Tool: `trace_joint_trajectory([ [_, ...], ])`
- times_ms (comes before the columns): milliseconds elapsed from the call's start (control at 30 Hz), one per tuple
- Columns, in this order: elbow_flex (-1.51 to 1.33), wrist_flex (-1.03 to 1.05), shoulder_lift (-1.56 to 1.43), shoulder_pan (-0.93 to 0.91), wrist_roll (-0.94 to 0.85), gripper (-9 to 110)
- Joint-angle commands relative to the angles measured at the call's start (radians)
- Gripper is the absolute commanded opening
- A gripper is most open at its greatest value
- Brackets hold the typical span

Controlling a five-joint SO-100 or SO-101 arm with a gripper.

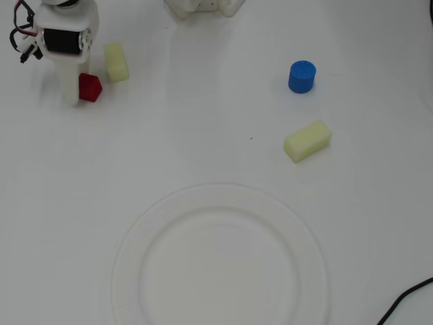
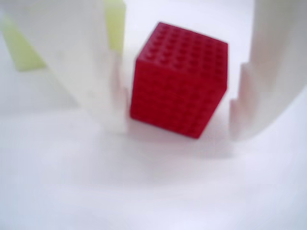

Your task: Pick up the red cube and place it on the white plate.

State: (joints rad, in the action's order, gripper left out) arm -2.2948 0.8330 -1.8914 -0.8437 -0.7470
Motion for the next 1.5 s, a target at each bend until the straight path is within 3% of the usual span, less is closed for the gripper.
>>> trace_joint_trajectory([
  [0, -0.026, 0.015, -0.074, 0.040, 0.028, 2],
  [333, -0.011, 0.115, -0.215, 0.164, 0.117, 1],
  [800, -0.322, 0.195, -0.594, 0.232, 0.072, 31],
  [1167, -0.367, 0.186, -0.592, 0.347, 0.143, 26],
  [1467, -0.339, 0.058, -0.410, 0.291, 0.110, 16],
])
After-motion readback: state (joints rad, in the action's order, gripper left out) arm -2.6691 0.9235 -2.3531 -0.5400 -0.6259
